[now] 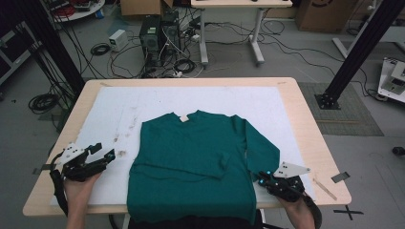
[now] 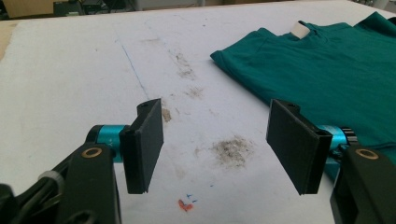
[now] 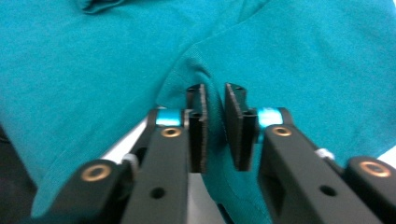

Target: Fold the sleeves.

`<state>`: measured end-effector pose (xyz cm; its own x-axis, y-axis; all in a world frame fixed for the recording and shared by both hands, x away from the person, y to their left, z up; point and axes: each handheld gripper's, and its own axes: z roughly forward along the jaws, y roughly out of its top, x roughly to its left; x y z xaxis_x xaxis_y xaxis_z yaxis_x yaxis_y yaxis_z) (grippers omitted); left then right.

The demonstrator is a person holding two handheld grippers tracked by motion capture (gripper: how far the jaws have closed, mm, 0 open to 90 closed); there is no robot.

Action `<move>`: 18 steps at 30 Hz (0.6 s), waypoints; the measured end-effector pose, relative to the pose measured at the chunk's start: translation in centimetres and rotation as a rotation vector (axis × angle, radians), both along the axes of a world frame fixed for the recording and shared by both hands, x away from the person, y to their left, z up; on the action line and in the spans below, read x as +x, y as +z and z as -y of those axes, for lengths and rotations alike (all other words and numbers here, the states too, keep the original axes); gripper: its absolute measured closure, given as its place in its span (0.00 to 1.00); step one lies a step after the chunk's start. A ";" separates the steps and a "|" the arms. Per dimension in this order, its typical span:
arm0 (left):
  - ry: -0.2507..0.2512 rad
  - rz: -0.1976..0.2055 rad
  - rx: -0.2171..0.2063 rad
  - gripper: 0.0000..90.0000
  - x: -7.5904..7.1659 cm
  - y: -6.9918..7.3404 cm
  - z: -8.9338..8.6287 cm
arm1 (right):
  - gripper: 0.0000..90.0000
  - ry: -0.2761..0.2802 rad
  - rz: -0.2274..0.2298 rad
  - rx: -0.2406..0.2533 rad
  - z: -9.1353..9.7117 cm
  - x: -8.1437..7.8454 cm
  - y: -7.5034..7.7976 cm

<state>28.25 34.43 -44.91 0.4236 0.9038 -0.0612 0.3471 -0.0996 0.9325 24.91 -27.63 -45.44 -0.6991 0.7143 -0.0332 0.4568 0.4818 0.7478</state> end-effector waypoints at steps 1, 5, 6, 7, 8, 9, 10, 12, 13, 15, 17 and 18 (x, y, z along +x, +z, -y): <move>0.000 0.001 -0.002 0.41 0.0 0.0 0.0 | 0.95 0.002 0.000 0.001 0.0 0.1 0.0; 0.002 -0.002 -0.009 0.41 0.1 0.0 0.0 | 0.96 -0.034 -0.008 0.034 0.3 0.6 0.3; 0.002 -0.004 -0.012 0.41 0.1 0.0 0.0 | 0.96 -0.042 -0.009 0.052 0.3 0.6 0.5; 0.001 -0.006 -0.012 0.41 0.1 0.0 0.0 | 0.96 -0.047 -0.004 0.070 0.3 0.7 0.8; 0.001 -0.008 -0.011 0.41 0.1 0.0 0.0 | 0.96 -0.049 0.005 0.085 0.3 0.8 1.1; 0.001 -0.010 -0.010 0.41 0.1 0.0 -0.1 | 0.96 -0.059 0.005 0.116 0.3 0.9 1.5; 0.002 -0.013 -0.010 0.41 0.1 0.0 -0.1 | 0.96 -0.057 0.014 0.135 0.2 1.1 1.9; 0.001 -0.012 -0.013 0.41 0.1 0.0 -0.1 | 0.96 -0.063 0.024 0.160 -0.2 1.5 2.8; 0.001 -0.012 -0.013 0.41 0.1 0.0 -0.1 | 0.96 -0.062 0.030 0.166 -0.5 1.6 3.2; 0.007 -0.009 -0.017 0.41 0.1 0.0 0.0 | 0.96 -0.057 0.034 0.183 -1.3 2.0 4.0; 0.004 -0.011 -0.010 0.41 0.1 0.0 0.0 | 0.97 -0.045 0.045 0.190 -2.1 2.4 4.7; 0.004 -0.011 -0.009 0.41 0.1 0.0 0.0 | 0.97 -0.038 0.044 0.198 -2.5 2.5 4.9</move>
<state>28.39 34.46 -44.93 0.4197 0.9046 -0.0743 0.3580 -0.0898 0.9294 27.44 -25.15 -40.49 -0.6728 0.7354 0.0804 0.4362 0.3066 0.8460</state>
